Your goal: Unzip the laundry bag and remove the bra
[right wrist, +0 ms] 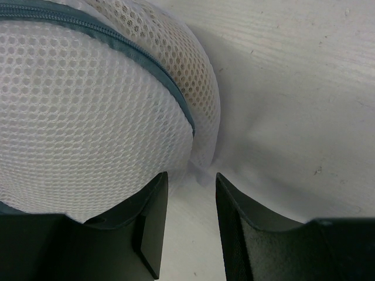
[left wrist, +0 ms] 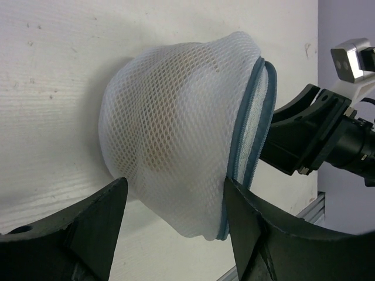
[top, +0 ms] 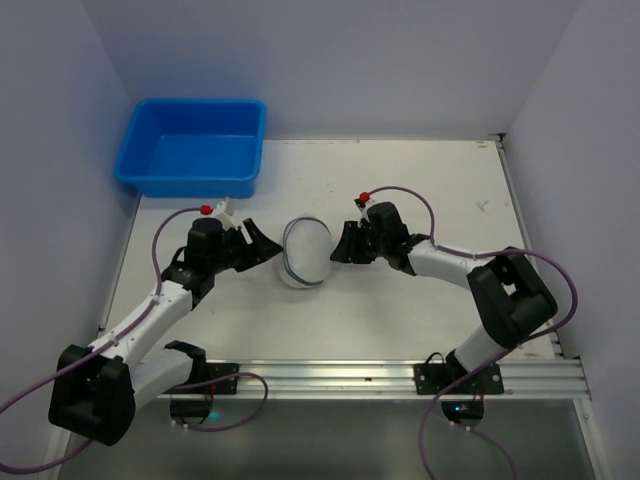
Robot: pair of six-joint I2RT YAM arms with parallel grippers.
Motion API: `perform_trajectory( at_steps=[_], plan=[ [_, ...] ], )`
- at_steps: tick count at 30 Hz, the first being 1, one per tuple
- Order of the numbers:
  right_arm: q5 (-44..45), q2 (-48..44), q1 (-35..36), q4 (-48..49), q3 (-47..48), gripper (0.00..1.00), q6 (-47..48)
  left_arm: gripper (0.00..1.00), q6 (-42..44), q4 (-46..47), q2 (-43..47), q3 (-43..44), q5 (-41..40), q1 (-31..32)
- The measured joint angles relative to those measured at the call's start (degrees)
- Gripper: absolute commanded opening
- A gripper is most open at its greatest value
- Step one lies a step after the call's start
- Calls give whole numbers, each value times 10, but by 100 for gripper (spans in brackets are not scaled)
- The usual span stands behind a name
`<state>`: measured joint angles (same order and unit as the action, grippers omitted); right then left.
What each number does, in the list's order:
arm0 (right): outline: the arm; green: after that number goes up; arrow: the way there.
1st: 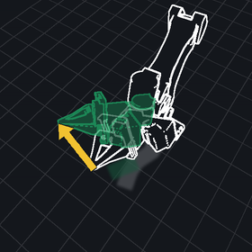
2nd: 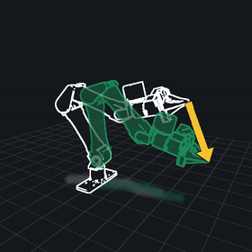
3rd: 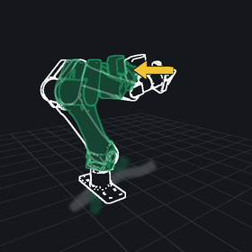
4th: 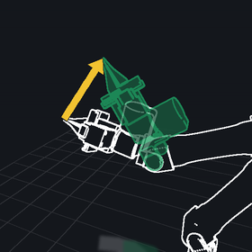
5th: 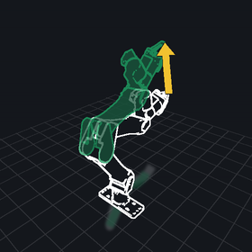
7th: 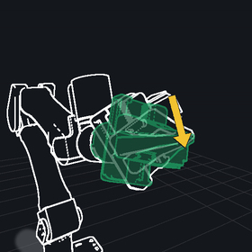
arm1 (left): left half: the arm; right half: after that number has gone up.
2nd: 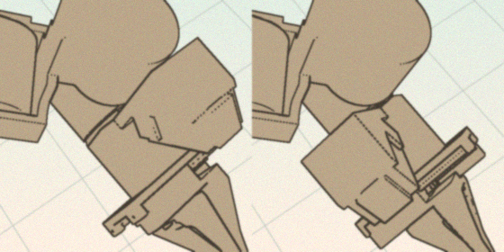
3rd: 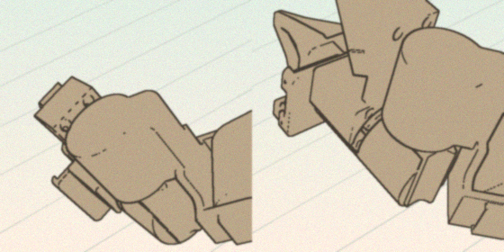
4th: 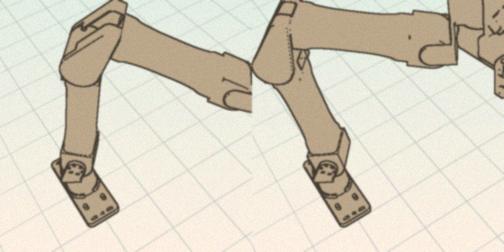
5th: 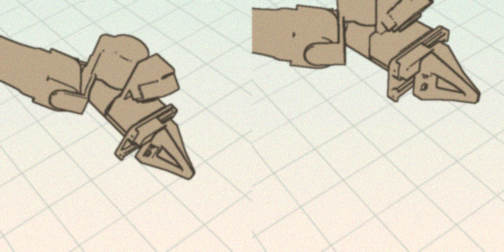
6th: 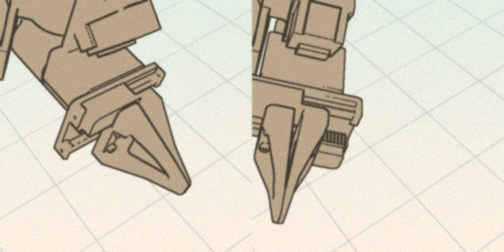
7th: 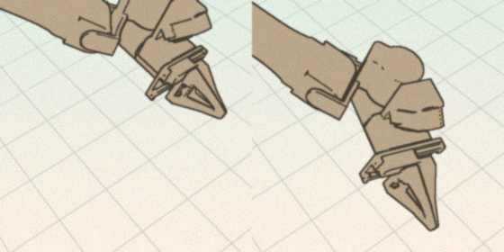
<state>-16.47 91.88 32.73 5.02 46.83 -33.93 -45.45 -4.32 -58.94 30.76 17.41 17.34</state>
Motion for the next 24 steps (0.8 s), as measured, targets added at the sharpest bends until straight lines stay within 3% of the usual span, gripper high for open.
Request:
perform_trajectory(
  at_steps=[8, 24],
  plan=[
    [-6, 3, 0, 4, 0, 40, 0, 69, 0, 47, -20, 12, 31, 0],
    [-13, 7, 0, 7, 0, 40, 1, 62, 3, 68, -49, 25, 13, 0]
  ],
)
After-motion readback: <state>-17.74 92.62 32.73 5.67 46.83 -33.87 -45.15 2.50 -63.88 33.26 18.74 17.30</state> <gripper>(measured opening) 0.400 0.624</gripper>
